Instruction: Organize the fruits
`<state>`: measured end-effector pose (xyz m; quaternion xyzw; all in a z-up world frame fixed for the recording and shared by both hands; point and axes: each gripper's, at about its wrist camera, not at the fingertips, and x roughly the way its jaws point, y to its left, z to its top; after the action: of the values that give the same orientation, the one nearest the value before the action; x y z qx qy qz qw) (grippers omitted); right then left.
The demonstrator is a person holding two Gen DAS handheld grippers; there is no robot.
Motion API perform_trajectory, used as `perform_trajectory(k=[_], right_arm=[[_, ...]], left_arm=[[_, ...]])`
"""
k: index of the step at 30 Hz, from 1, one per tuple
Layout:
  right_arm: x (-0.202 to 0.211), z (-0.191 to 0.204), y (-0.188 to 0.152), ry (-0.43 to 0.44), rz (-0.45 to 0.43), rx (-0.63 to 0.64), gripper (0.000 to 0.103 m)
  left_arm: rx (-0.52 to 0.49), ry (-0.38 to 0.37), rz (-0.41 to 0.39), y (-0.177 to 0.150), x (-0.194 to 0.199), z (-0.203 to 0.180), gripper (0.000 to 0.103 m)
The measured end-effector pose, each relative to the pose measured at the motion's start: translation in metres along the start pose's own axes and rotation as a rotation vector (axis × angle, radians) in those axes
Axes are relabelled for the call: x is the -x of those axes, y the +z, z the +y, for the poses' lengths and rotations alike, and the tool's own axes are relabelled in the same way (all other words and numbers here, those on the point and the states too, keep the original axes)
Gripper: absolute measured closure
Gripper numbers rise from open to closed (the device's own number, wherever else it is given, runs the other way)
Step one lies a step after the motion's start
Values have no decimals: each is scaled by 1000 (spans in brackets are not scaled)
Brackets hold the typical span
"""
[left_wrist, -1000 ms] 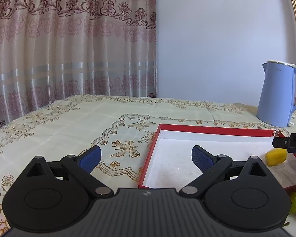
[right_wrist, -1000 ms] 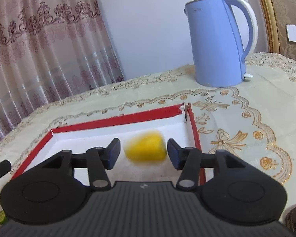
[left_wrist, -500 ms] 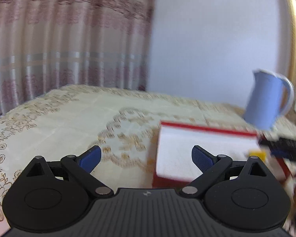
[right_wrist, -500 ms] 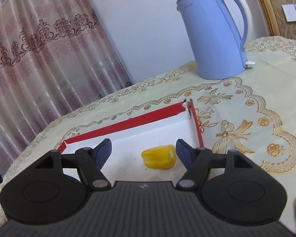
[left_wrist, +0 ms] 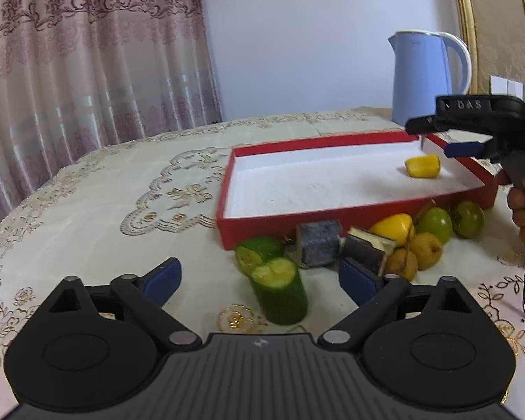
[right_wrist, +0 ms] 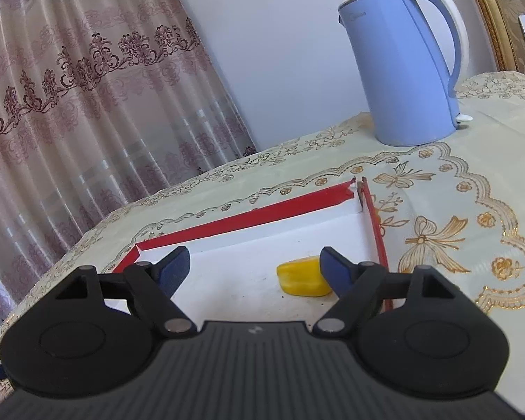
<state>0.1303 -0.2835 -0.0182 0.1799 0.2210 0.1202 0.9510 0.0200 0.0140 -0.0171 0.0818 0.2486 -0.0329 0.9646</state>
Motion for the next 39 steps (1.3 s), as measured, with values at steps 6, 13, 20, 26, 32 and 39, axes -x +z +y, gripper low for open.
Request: perform_trajectory(k=[6,13,20,26,32,39], right_arm=[[0,0,0,1,3,7,23],[0,0,-1,4,2,16,23],[-1,0,-2,1,5,17,23],[2,-1,-1,-10,-9,12,23],[11,-3,4,-22,-63,12,23],[62,9,-6,-25,-98,37,23]], left_arm=[[18,-13,33,-1,-12,-3,7],[98,-12,104,-1,-25,2,34],[113,-23,90,-4,-22,3,63],[112,-7,67,-4,-18,-1,70],[96,27,41,-4,-16,-4,71],[136,22,29,-5,-13,4,72]])
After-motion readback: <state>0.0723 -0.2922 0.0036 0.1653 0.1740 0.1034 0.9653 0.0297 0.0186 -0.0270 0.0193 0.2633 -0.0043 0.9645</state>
